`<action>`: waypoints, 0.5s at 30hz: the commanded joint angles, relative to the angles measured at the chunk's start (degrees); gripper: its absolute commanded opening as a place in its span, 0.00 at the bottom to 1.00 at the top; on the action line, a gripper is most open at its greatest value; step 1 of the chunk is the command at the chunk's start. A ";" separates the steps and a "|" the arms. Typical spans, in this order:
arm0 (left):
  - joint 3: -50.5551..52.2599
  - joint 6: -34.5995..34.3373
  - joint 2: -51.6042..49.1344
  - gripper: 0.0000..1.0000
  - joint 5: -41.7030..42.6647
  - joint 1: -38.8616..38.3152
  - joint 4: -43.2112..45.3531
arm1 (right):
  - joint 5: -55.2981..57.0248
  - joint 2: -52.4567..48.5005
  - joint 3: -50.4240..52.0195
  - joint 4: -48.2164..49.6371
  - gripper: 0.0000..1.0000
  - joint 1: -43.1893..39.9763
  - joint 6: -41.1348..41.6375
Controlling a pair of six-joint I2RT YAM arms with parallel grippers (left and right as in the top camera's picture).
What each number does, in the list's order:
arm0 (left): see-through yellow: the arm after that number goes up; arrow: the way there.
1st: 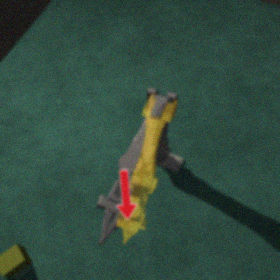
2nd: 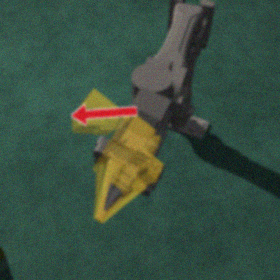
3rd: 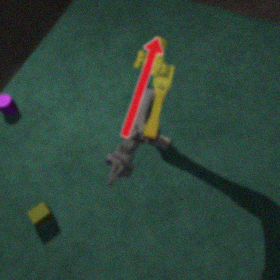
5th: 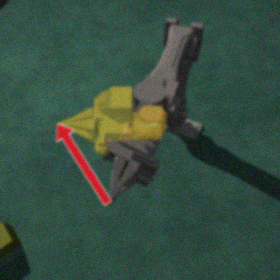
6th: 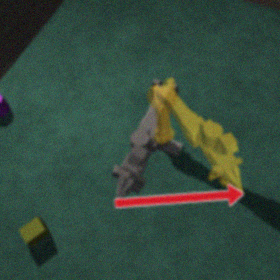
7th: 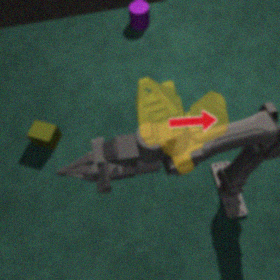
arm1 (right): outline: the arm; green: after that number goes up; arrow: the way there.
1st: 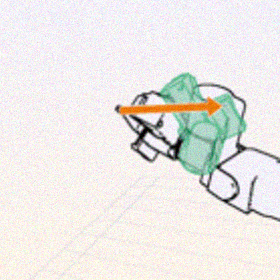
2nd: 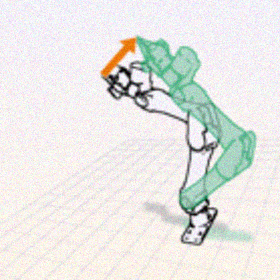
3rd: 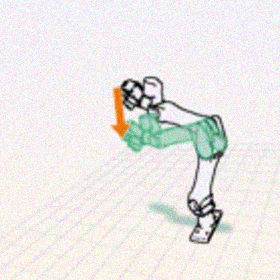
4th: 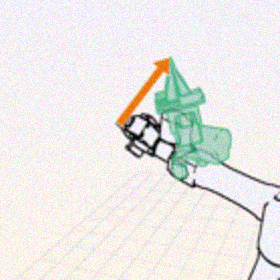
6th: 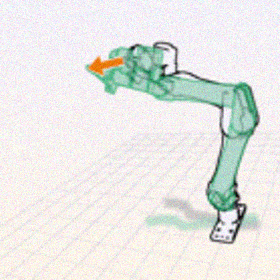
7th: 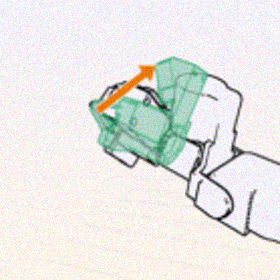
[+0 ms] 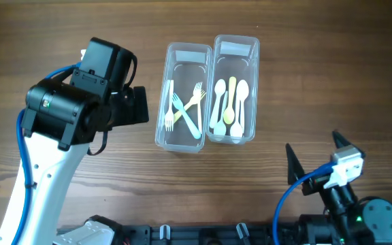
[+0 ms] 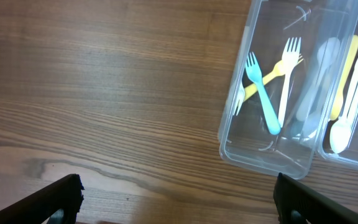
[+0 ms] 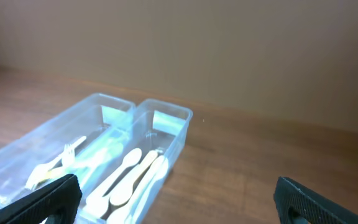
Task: Pack container
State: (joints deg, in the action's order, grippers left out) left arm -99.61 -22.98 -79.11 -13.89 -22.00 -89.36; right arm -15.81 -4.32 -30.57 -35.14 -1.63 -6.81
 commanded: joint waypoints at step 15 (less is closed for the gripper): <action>-0.70 0.24 0.68 1.00 -0.74 0.26 0.13 | 1.86 4.09 15.26 4.00 1.00 -0.28 -0.66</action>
State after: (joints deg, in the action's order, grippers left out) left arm -99.61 -22.98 -79.11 -13.89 -22.00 -89.36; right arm -15.11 -1.52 -16.88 -32.14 -1.63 -7.01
